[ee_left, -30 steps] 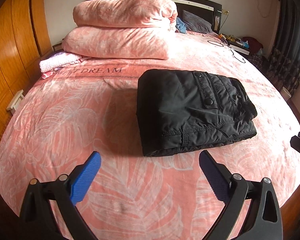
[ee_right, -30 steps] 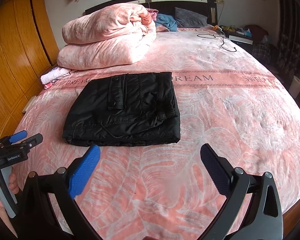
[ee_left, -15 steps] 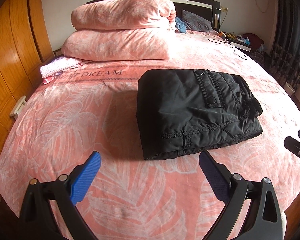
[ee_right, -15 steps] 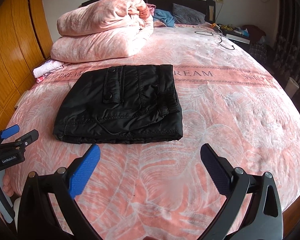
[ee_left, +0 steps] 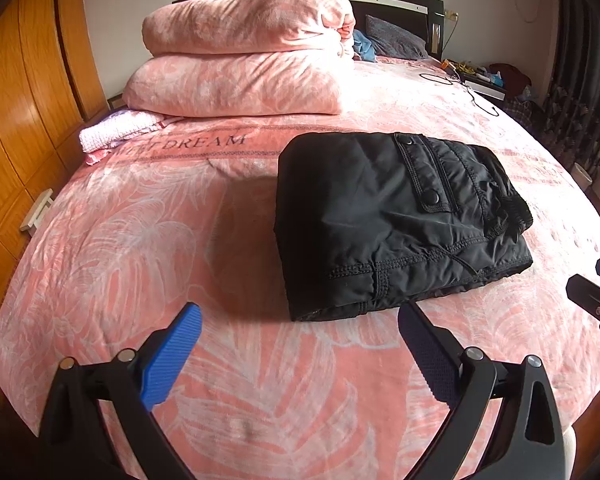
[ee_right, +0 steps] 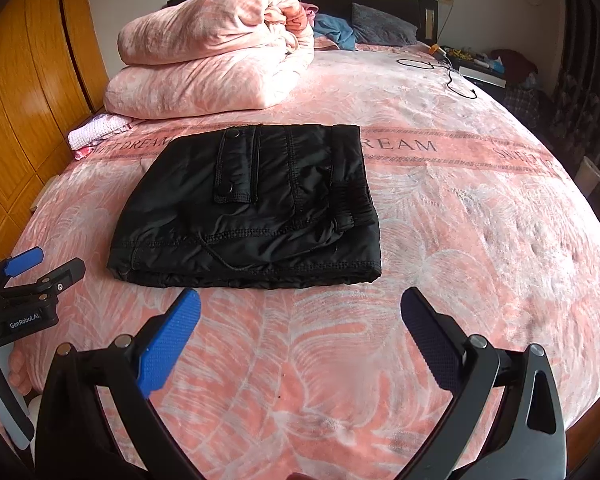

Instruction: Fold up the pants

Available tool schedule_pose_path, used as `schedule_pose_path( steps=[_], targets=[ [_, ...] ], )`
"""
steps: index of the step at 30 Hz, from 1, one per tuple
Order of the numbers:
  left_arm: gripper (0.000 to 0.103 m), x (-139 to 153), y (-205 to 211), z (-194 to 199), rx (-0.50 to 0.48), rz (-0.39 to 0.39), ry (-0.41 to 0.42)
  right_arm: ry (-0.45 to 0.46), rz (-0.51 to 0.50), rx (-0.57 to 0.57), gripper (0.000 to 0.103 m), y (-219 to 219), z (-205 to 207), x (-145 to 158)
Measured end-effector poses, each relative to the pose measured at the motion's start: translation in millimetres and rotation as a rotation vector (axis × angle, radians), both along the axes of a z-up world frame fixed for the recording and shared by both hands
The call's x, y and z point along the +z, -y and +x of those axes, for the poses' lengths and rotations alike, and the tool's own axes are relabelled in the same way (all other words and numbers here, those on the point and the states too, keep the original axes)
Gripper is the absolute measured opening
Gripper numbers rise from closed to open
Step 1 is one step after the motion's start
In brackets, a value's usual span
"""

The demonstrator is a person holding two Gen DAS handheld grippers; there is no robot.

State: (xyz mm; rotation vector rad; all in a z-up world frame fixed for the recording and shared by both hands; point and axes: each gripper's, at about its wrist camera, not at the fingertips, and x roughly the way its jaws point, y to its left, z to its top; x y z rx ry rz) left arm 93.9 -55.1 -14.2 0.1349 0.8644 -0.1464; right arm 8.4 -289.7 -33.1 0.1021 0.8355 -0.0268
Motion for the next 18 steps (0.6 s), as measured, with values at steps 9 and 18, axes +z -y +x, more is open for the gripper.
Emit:
schedule_pose_path(
  steps=[9,18],
  targets=[
    [0.099,-1.8,-0.2,0.8,-0.011,-0.009,-0.002,-0.002,-0.009,0.003,0.1,-3.0,2.1,-2.3],
    [0.099,-2.4,0.5,2.2,-0.011,-0.009,0.002,-0.005,-0.002,0.0,0.1,-1.8,2.6,-4.4]
  ],
)
